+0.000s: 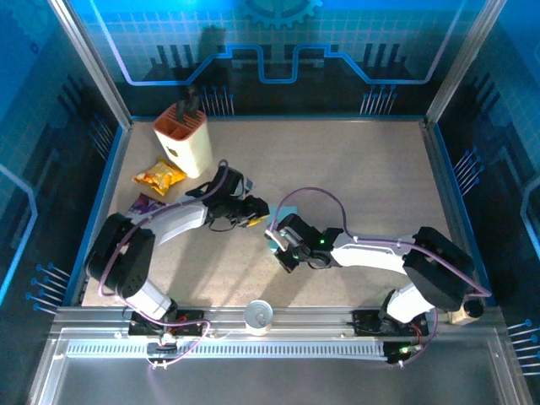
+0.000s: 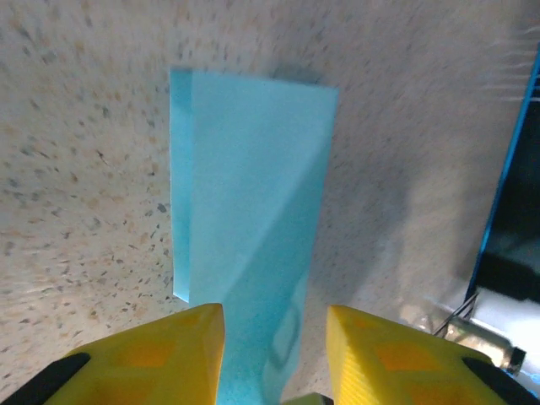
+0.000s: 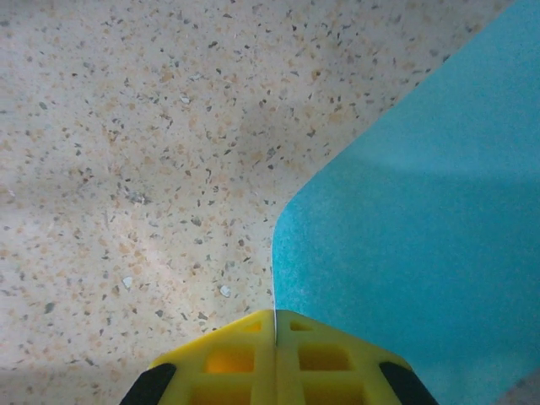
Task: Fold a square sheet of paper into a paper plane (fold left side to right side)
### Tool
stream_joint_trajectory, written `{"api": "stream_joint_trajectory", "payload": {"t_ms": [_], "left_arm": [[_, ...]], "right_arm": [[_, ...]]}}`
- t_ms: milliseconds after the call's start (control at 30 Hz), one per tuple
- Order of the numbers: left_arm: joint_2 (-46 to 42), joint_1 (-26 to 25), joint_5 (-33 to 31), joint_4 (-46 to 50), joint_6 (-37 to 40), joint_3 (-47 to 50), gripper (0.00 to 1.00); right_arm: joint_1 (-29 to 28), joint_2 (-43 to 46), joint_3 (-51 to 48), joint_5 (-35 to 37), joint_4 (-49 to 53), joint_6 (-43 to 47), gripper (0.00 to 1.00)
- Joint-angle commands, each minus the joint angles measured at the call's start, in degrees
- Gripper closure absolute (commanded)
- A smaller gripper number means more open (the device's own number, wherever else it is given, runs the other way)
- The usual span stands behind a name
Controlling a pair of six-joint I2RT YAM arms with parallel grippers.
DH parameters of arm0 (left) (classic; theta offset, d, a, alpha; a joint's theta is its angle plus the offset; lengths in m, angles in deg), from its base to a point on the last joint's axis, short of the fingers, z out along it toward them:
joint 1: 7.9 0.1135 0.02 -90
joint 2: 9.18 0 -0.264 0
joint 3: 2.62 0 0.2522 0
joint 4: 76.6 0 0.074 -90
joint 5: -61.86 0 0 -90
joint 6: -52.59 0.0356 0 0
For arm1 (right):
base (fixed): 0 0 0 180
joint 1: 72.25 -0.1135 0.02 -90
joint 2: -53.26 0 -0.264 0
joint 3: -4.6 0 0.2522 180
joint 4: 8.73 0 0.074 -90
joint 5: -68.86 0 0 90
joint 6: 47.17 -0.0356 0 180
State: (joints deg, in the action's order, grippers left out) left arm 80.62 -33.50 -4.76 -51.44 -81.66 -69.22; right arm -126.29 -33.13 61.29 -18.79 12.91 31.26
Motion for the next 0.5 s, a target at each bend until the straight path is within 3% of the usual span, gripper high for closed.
{"api": "stream_joint_trajectory", "payload": {"t_ms": [0, 200, 467], "left_arm": [[-2.18, 0.37, -0.79, 2.74, 2.65, 0.41, 0.67], [2.95, -1.26, 2.19, 1.53, 3.73, -3.25, 0.85], [16.01, -6.36, 1.51, 5.36, 6.99, -13.29, 0.92]], "right_arm": [[2.84, 0.81, -1.73, -12.46, -5.2, -4.63, 0.99], [5.27, -0.18, -3.94, -16.1, -9.22, -7.93, 0.99], [6.32, 0.17, -5.89, -16.02, -10.42, -9.34, 0.99]]}}
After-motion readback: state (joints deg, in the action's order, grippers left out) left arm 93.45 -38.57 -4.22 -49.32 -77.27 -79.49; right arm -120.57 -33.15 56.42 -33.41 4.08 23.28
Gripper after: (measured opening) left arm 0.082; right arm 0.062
